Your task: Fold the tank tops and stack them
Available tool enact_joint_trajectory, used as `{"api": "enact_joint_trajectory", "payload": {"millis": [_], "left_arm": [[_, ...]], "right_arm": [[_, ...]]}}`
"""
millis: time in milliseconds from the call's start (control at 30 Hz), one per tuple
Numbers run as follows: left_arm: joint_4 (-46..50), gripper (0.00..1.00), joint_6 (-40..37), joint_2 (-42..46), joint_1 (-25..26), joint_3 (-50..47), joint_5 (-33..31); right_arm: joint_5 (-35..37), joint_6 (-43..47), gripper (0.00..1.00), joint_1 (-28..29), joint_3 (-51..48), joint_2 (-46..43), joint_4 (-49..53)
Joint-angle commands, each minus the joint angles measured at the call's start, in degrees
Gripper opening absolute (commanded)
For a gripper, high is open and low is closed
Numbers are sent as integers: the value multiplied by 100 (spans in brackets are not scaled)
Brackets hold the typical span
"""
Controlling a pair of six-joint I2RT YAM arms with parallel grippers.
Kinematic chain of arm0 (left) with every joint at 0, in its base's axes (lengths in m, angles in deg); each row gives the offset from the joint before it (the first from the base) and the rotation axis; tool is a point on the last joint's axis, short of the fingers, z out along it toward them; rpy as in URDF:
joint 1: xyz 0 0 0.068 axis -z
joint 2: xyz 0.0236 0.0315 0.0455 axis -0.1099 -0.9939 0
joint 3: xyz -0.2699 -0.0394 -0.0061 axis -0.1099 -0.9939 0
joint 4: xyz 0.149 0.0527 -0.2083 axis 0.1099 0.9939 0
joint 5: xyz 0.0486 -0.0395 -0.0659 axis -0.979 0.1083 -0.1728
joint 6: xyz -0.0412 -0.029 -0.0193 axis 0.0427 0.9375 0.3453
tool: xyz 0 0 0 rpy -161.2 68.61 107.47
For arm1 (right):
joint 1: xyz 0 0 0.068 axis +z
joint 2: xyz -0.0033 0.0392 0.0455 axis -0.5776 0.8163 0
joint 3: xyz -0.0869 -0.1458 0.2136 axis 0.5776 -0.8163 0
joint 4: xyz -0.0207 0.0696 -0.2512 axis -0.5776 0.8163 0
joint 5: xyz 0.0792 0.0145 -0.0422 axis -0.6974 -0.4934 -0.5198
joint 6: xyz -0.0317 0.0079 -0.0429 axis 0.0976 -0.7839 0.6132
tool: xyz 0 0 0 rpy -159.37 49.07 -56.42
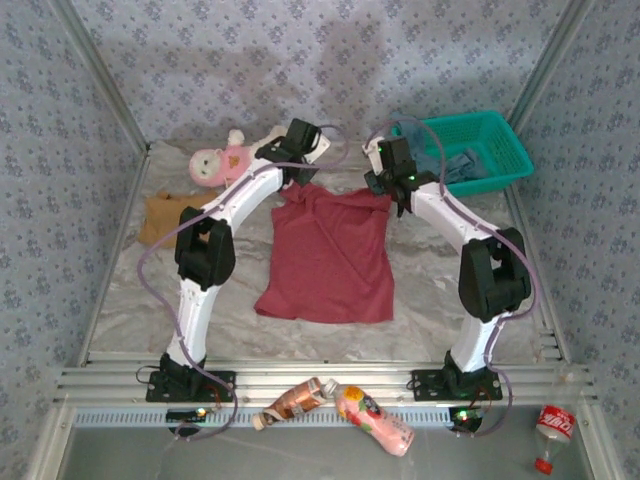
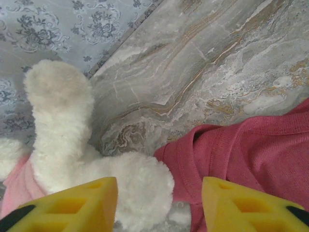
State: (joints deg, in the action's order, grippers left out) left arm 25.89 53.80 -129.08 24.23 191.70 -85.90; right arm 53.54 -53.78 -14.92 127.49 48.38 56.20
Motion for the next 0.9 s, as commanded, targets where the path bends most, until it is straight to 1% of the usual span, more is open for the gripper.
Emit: {"api": "enact_joint_trajectory", "payload": {"millis": [0,33,100,167,233,333,400,500,533,600,667,800,867], "left_arm": [[1305,54,766,483,-48,279,246],[1572,55,953,673,-87,153,496],[2084,58,1422,1046,-108,-243,891],[2271,59,1870,1645,-101,-1174,1121],[2215,60,2437,2340,-112,-2281,1584],[1919,60,3344,3226,-114,-3912,2187],[1757,60,3814,3663,-97,-4777,2299],[1400,60,4360,4211,-96,-5845,2475],[1252,60,4478,4359,-107,-6126,2565],[1121,60,4617,4519,-123,-6475,2531],[938,59,4735,4601,-188,-6766,2687],[740,58,4906,4679,-228,-7226,2717],[610,57,4966,4759,-256,-7423,2728]], "right_arm": [[-549,-750,48,-199,71,-434,1137],[-763,-857,49,-207,-108,-668,1247],[-1177,-1343,51,-134,-669,-1189,1316],[-1482,-1900,53,-49,-1255,-1691,1580],[-1629,-2528,54,66,-2033,-2255,1702],[-1396,-3345,55,513,-2886,-2907,1728],[-1210,-3676,56,794,-3242,-3049,1924],[-1006,-4214,56,1265,-3861,-3196,1750],[-929,-4372,56,1432,-4042,-3205,1620],[-853,-4592,55,1648,-4262,-3153,1553],[-665,-4739,54,1833,-4392,-3120,1566],[-470,-4946,52,2012,-4541,-3075,1769],[-498,-5040,51,2073,-4665,-3092,1776]]}}
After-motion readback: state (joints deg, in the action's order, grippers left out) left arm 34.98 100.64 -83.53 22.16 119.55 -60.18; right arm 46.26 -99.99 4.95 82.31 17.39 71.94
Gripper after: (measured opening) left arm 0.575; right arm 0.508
